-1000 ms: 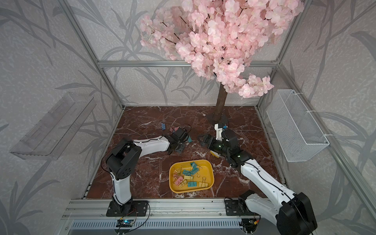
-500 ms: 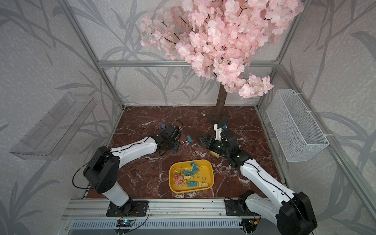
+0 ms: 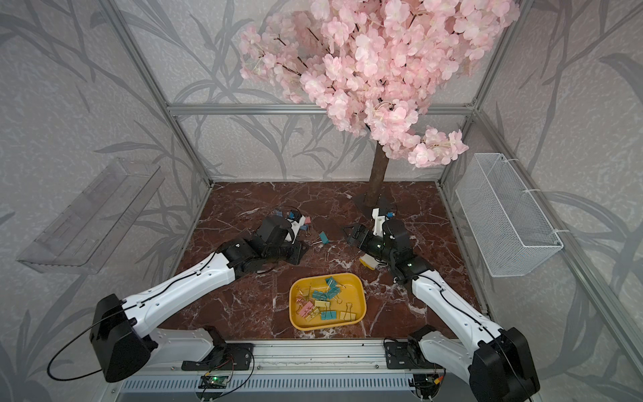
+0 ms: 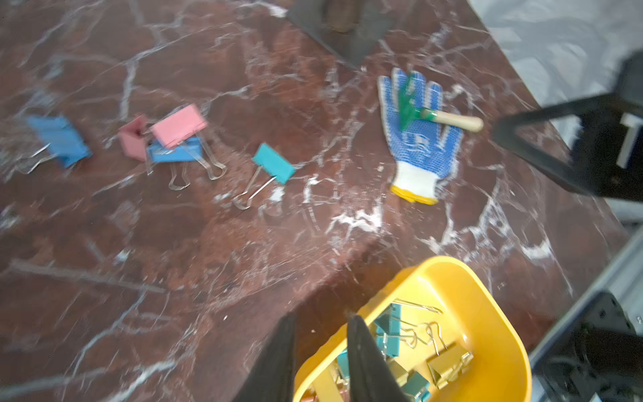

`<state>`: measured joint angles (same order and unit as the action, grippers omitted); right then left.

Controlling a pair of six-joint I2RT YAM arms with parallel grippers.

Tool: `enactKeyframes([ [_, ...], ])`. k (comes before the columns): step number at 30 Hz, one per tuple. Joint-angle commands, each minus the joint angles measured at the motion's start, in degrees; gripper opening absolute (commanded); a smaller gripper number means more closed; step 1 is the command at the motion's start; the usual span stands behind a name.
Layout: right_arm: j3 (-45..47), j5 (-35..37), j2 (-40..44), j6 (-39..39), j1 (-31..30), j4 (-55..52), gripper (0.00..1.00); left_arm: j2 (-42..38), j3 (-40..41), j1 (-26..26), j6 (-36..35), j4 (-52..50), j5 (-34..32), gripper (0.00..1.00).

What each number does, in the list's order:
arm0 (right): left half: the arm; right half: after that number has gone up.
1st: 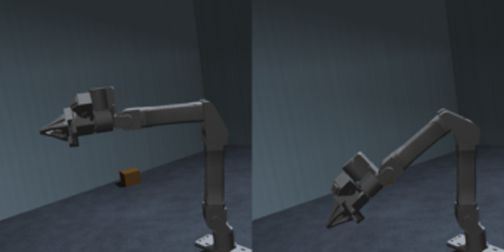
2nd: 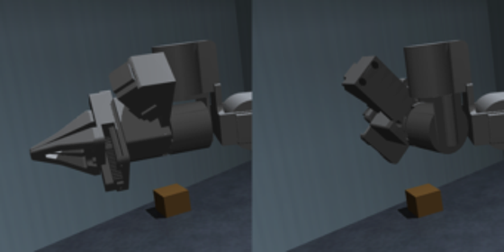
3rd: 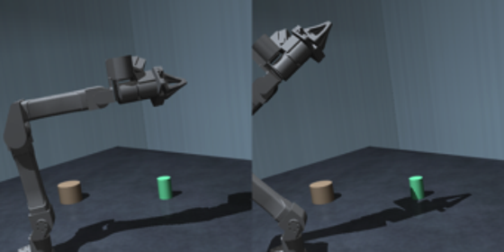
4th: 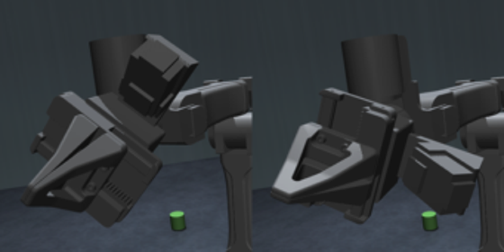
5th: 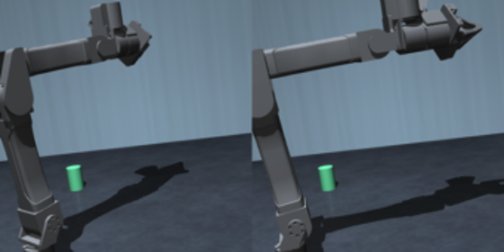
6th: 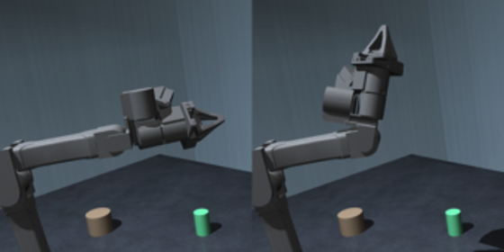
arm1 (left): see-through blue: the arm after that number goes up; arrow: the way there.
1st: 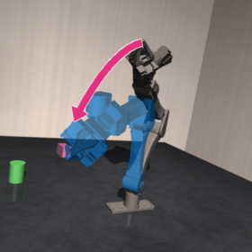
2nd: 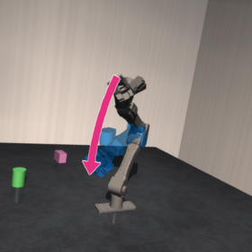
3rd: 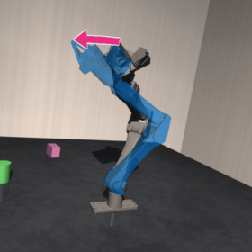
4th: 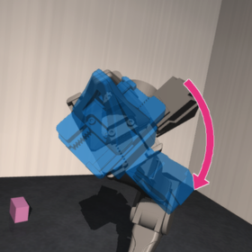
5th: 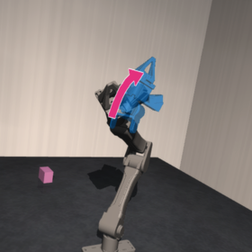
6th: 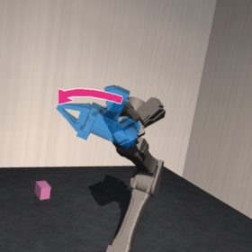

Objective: Put the binder clips in the storage box
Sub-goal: Pick up the binder clip at the center of the board.

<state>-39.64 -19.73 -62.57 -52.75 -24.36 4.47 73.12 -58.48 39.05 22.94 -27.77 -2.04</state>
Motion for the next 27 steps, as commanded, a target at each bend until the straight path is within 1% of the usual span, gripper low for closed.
enactKeyframes([
  [1, -1.34, -1.57, -1.27, -0.23, -0.05, 1.56, 0.99, -2.65, 4.63, -10.02, 8.68, -3.41, -10.78, 0.37],
  [3, -1.40, -2.54, -2.14, -1.03, -0.16, 2.26, 0.99, -5.22, 9.65, -19.00, 11.47, 1.54, -6.35, 0.40],
  [5, -1.33, -3.37, -2.66, -1.43, -0.09, 2.68, 0.99, -6.93, 14.31, -27.53, 14.86, 6.57, -3.27, 0.48],
  [6, -1.34, -3.68, -2.74, -1.48, -0.12, 2.73, 0.99, -7.24, 16.30, -31.38, 16.73, 8.59, -2.46, 0.57],
  [7, -1.23, -3.94, -2.61, -1.64, -0.08, 2.74, 0.99, -7.03, 17.93, -34.37, 17.50, 10.51, -2.33, 0.70],
  [9, -0.73, -3.86, -1.96, -1.57, -0.10, 2.59, 0.99, -5.36, 19.79, -37.69, 17.42, 13.17, -3.79, 0.93],
  [10, -0.30, -3.62, -1.42, -1.66, -0.11, 2.54, 0.99, -3.84, 20.14, -38.39, 16.50, 14.07, -5.01, 0.99],
  [13, 0.98, -2.74, 0.26, -1.64, -0.18, 2.40, 0.99, 2.31, 19.28, -38.76, 14.22, 14.06, -7.10, 1.00],
  [17, 1.32, -2.24, 1.54, -1.01, -0.16, 1.36, 0.99, 8.95, 17.13, -40.12, 10.03, 12.57, -5.67, 1.00],
  [21, 1.28, -2.14, 1.50, -0.89, -0.16, 1.41, 0.99, 13.77, 15.22, -40.37, 7.00, 10.34, -9.94, 1.00],
  [24, 1.24, -2.55, 0.75, -1.20, -0.19, 1.93, 0.99, 15.30, 14.67, -40.41, 5.81, 9.95, -12.70, 1.00],
  [27, 1.22, -3.05, 0.34, -1.57, -0.24, 2.20, 0.99, 16.51, 14.46, -40.37, 5.01, 10.24, -12.55, 0.90],
])
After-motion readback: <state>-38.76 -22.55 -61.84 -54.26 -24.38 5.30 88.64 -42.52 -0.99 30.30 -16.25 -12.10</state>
